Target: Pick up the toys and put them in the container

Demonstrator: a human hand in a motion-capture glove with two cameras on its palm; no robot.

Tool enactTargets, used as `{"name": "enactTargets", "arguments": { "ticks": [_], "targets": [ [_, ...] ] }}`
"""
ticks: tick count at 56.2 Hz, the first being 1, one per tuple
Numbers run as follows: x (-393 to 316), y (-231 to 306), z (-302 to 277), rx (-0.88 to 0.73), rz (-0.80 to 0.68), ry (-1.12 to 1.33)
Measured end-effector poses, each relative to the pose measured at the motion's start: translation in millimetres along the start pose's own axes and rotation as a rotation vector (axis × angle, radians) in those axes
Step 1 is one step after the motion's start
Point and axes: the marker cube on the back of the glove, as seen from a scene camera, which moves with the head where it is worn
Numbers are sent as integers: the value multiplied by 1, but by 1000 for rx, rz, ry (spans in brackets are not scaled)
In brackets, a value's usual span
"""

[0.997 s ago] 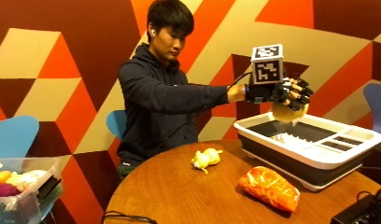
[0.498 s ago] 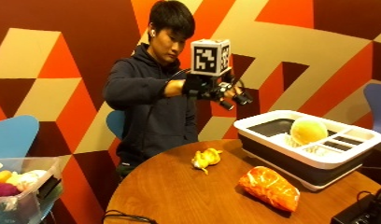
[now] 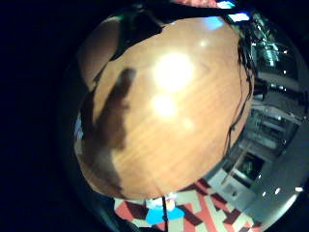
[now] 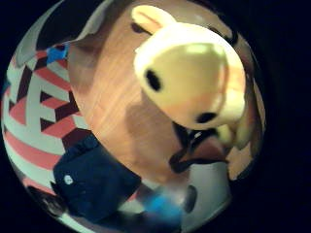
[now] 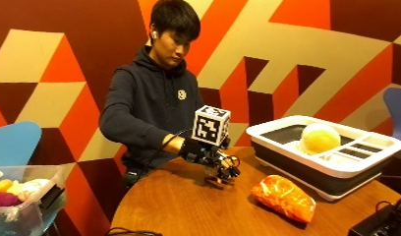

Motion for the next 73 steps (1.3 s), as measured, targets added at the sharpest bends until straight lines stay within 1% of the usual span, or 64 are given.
{"name": "enactTargets", "arguments": {
  "ticks": [5,10,17,20,27,32,38,42,46,50,54,57,60,63,67,70,73],
  "targets": [
    [-5,-3,-14,97,-29,-78],
    [-12,-6,-41,192,-31,-168],
    [-16,-9,-108,324,-19,-207],
    [-21,-10,-136,373,-37,-228],
    [-40,-20,-204,456,-105,-273],
    [-52,-40,-230,467,-99,-304],
    [-69,-68,-232,445,-77,-307],
    [-82,-89,-221,416,-34,-285],
    [-98,-105,-205,364,-48,-251],
    [-111,-120,-185,279,-56,-211],
    [-116,-127,-168,150,-51,-172],
    [-112,-128,-157,34,-73,-202],
    [-101,-128,-155,13,-78,-265],
    [-80,-128,-160,89,-27,-321],
    [-46,-129,-164,210,114,-348],
    [-18,-129,-160,242,230,-355],
    [15,-130,-150,231,345,-384]
  ]
}}
